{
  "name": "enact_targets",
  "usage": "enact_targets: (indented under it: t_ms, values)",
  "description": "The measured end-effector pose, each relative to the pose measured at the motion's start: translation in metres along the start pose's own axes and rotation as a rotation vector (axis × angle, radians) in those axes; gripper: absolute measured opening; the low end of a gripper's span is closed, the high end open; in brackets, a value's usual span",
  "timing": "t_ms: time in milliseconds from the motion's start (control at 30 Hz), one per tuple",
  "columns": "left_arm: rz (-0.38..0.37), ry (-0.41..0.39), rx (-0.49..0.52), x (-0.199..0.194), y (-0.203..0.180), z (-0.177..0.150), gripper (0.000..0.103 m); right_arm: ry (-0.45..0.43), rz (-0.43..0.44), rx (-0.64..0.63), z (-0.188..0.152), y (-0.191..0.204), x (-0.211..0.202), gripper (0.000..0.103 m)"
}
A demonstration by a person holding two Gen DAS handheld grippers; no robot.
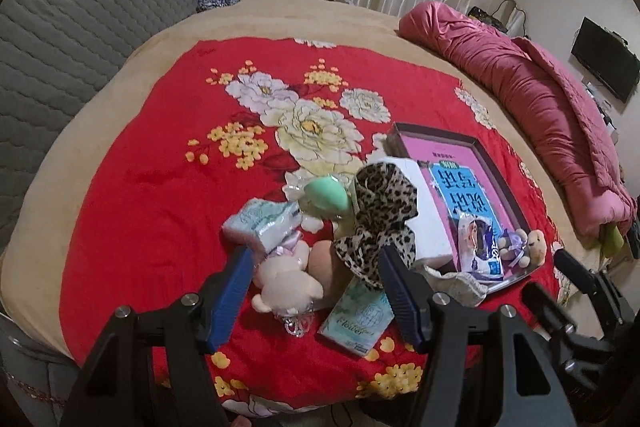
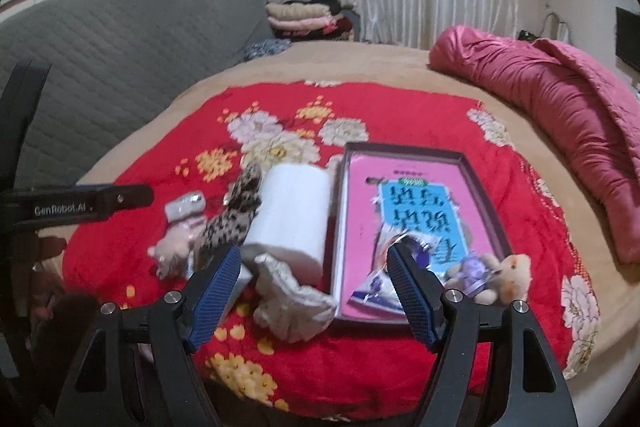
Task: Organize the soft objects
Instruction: 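Grasp the leopard scrunchie with the left tool while the right grasps the white floral cloth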
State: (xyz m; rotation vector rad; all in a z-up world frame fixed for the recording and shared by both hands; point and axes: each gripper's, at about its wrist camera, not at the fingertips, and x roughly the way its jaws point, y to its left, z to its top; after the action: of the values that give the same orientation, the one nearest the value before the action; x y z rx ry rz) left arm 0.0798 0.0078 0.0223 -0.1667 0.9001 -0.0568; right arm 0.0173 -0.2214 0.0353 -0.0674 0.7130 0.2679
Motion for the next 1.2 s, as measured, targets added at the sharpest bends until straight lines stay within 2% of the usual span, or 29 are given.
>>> enact_targets:
  t_ms: [433, 667, 767, 867, 1067, 1200]
  values:
    - [-0.085, 0.072, 0.008, 0.031, -0.018, -0.008, 0.064, 0.063, 0.04, -0.016, -0.02, -0.001, 0.027, 0.077]
    - [-0.09, 0.106, 0.036, 0.057, -0.032, -0.003, 0.064, 0.109, 0.048, -0.04, -0.03, -0.001, 0.048, 0.077]
    - [-0.12, 0.131, 0.033, 0.065, -0.036, -0.005, 0.065, 0.114, 0.021, -0.064, -0.033, 0.001, 0.055, 0.077]
    - [-0.149, 0.136, 0.031, 0.069, -0.039, -0.006, 0.072, 0.121, 0.0, -0.086, -0.035, 0.001, 0.065, 0.077]
    - [-0.141, 0.156, 0.036, 0.078, -0.041, -0.007, 0.072, 0.149, -0.039, -0.146, -0.04, 0.006, 0.082, 0.077]
    - [-0.122, 0.16, 0.034, 0.084, -0.04, -0.008, 0.072, 0.137, -0.087, -0.194, -0.041, 0.012, 0.088, 0.077]
